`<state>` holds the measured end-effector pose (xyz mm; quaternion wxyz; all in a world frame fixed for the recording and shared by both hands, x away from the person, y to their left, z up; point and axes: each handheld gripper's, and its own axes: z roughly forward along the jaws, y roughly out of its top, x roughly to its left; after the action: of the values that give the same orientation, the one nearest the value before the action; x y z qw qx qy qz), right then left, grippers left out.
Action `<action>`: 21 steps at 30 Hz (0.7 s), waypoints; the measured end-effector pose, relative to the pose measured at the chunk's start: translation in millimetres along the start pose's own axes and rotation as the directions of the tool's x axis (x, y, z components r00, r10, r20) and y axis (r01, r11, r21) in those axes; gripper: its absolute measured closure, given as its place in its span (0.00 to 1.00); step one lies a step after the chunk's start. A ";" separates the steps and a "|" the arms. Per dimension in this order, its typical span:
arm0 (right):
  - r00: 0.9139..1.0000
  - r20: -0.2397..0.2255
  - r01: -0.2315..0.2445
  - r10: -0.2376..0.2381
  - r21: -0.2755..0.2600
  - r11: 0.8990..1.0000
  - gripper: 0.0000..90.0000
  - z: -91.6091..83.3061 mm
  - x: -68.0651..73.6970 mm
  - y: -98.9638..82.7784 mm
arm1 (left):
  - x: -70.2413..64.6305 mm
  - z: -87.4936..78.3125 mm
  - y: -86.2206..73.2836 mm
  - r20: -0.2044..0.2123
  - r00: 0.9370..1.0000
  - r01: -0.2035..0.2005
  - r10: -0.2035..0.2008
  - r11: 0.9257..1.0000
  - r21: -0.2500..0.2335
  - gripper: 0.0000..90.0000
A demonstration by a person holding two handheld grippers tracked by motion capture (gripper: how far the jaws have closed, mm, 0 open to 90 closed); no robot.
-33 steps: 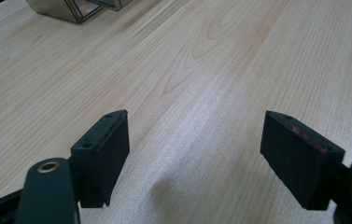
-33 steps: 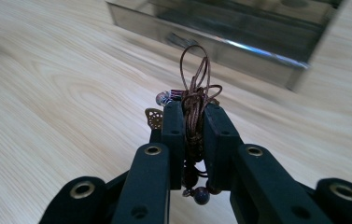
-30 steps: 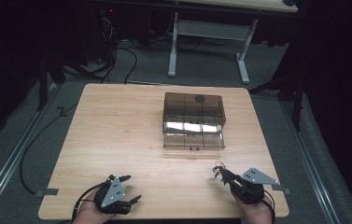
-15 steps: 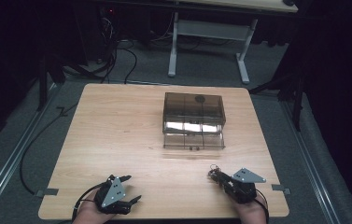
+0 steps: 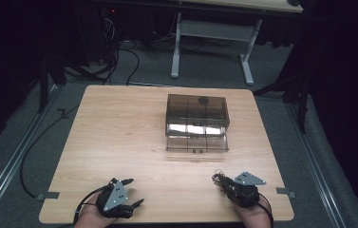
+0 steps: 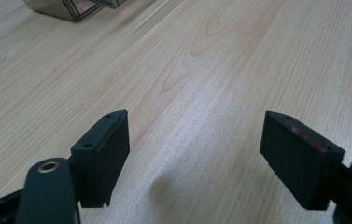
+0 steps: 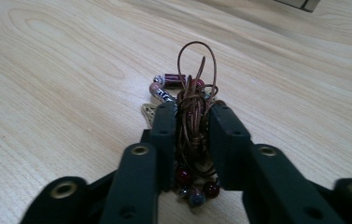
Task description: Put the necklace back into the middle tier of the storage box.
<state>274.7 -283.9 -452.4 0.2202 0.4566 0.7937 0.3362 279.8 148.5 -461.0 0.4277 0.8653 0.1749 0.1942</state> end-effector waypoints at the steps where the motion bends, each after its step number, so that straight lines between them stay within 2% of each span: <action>1: 1.000 -0.008 -0.007 0.007 -0.007 1.000 0.75 -1.0 -0.2 0.3 | 0.0 0.0 0.0 0.000 1.000 0.000 0.000 1.000 0.000 0.27; 5: 0.999 -0.022 -0.024 0.023 -0.040 0.999 0.71 -8.1 -1.3 2.0 | -0.1 0.1 0.0 0.000 1.000 0.001 -0.001 1.000 -0.001 0.27; 10: 0.999 -0.030 -0.039 0.037 -0.069 0.997 0.71 -14.1 -2.5 4.3 | -0.2 0.1 0.0 0.000 1.000 0.001 -0.001 1.000 -0.001 0.27; 14: 0.998 -0.040 -0.051 0.050 -0.042 0.998 0.73 -8.4 -4.9 6.5 | -0.2 0.5 0.1 0.000 1.000 0.000 0.000 1.000 0.001 0.27; 15: 0.996 -0.062 -0.071 0.070 -0.014 0.997 0.70 -5.0 -6.7 7.4 | -0.3 0.5 0.1 0.000 1.000 0.000 0.000 1.000 0.001 0.27; 17: 0.993 -0.076 -0.087 0.088 0.016 0.996 0.67 -1.1 -8.6 8.0 | -0.5 0.3 0.0 -0.001 1.000 -0.001 0.001 1.000 0.000 0.27; 21: 0.992 -0.093 -0.089 0.088 -0.004 0.996 0.64 -6.9 -7.9 6.3 | -0.6 0.4 0.0 0.000 1.000 -0.002 0.002 1.000 0.002 0.27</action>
<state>277.7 -290.8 -442.8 0.1701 0.4742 0.7807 0.3697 279.5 147.9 -461.4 0.4265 0.8660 0.1743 0.1945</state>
